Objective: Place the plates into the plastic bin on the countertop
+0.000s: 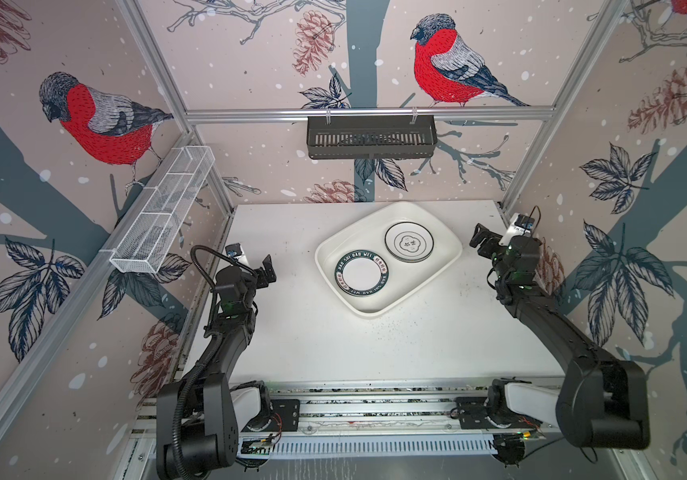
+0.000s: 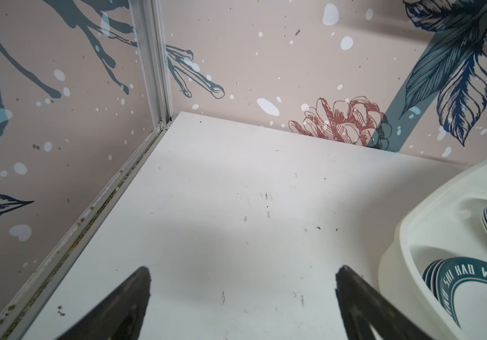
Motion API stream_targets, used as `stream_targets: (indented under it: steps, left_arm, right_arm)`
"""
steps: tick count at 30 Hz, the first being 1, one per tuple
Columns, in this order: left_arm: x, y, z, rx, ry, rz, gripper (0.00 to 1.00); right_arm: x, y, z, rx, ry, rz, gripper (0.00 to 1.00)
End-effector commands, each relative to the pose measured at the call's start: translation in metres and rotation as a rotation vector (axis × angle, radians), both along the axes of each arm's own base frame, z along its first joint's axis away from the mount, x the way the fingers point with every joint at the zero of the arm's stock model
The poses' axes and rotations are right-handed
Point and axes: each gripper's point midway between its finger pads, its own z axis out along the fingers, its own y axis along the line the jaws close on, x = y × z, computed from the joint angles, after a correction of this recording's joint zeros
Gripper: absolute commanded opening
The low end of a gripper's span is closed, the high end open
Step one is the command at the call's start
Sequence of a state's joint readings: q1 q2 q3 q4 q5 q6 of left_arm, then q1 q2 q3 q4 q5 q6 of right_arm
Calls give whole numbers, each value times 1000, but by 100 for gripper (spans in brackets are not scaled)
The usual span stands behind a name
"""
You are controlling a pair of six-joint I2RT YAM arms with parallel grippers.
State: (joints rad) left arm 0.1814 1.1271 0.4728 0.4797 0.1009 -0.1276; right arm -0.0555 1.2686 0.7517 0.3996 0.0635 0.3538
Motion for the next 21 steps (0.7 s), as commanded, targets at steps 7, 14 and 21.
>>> stream_targets:
  steps: [7, 14, 21]
  left_arm:
    - [-7, 18, 1, -63, 61, 103, 97]
    - [-15, 8, -20, -79, -23, 55, 97]
    - [-25, -2, -30, -23, -141, -5, 97]
  right_arm:
    - [37, -23, -33, 27, 119, 17, 100]
    - [10, -30, -42, -27, -58, 1, 100]
    - [-16, -24, -70, -61, -10, 12, 100]
